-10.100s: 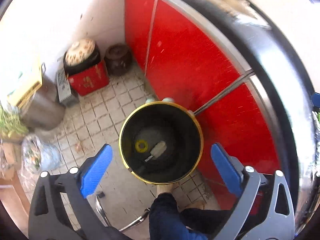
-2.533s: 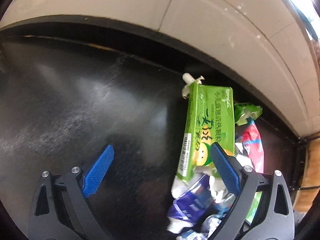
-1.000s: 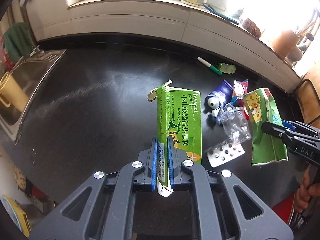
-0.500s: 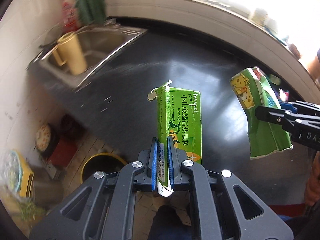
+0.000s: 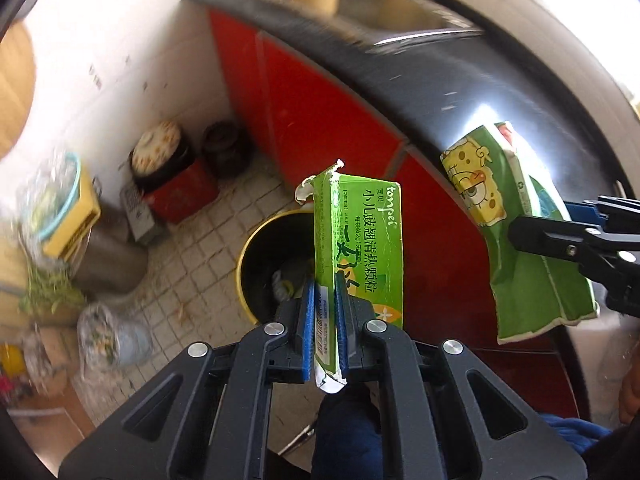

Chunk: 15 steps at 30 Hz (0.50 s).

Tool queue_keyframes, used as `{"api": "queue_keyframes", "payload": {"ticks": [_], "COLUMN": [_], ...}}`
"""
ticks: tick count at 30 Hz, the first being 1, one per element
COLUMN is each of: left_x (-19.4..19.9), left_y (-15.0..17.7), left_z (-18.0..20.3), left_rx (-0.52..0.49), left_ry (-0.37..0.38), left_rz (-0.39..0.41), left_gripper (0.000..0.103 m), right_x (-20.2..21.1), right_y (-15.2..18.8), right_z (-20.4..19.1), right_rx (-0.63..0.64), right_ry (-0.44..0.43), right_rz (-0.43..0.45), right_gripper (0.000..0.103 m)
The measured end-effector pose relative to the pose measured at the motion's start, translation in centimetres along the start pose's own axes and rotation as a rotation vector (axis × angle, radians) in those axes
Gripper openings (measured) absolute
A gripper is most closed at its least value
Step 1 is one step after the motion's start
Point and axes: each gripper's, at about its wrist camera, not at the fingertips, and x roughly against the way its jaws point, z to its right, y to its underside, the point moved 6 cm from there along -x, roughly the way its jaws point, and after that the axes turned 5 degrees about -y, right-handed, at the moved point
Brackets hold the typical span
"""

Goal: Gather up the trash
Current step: 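Carry the juice box and carton with both tools over the bin, then open both tools to drop the juice box and carton into the bin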

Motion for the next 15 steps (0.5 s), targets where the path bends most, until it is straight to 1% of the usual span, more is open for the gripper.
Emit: {"api": "queue_keyframes", "payload": {"ticks": [3, 8, 11, 15], "left_x": [-2.5, -7.5, -9.6, -10.9], "left_y": [0.7, 1.3, 1.5, 1.4], "left_z": [-2.1, -4.3, -5.0, -5.3], "left_rx": [0.041, 0.101, 0.110, 0.123], "left_ry": [0.002, 0.027, 0.027, 0.037], "left_rz": [-0.030, -0.094, -0.112, -0.122], "left_gripper": [0.009, 0.009, 0.009, 0.009], "right_x": [-3.5, -8.2, -9.8, -11.2], "right_y": [-0.4, -0.8, -1.0, -1.8], "right_z": [-1.5, -2.3, -2.2, -2.1], "right_rx": [0.031, 0.040, 0.041, 0.025], "right_ry": [0.009, 0.032, 0.045, 0.049], "right_rz": [-0.051, -0.122, -0.143, -0.161], "right_gripper": [0.035, 0.035, 0.035, 0.036]}}
